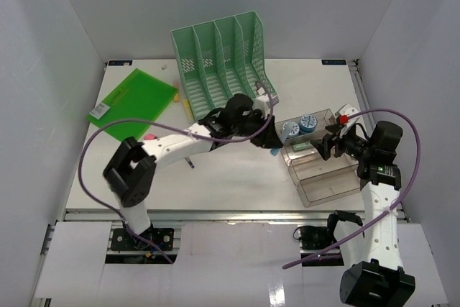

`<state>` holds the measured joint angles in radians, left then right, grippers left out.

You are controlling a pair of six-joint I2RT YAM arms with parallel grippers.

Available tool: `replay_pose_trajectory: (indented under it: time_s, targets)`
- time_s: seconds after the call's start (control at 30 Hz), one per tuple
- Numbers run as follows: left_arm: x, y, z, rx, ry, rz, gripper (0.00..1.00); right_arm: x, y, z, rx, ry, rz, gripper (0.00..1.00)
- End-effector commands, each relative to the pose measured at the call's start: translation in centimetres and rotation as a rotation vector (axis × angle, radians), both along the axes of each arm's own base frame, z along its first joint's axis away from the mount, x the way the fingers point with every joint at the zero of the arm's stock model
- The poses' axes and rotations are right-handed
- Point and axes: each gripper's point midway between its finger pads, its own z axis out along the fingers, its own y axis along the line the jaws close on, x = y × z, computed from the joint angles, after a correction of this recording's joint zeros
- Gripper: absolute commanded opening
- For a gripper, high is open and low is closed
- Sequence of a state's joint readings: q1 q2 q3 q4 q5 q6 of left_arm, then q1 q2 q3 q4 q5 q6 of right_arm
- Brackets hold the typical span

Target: Organize the desk

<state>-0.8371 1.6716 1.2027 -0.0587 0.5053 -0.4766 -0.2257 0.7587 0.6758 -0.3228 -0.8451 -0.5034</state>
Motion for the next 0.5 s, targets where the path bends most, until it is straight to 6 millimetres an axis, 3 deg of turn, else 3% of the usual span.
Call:
replay_pose_trajectory:
  time_s: [0.0, 0.2, 0.33, 0.47]
  targets:
    - [4.1, -6.9, -0.2, 0.047, -0.206, -0.117, 0.00, 0.0, -0.4, 1.8, 0.014, -0.064, -0.005, 0.75]
    - [7.4, -12.5, -1.9, 0.059, -0.293, -0.161, 0.02, 0.2, -0.8, 1.6, 0.020, -0.056, -0.016, 0.75]
    - [8.9, -14.2, -3.2, 0.090, -0.325, -0.137, 0.10, 0.3, -0.8, 1.4, 0.023, -0.046, -0.018, 0.75]
    - [9.5, -14.0, -4.8, 0.155, -0.364, -0.108, 0.26, 0.3, -0.8, 1.3, 0.025, -0.043, -0.015, 0.75]
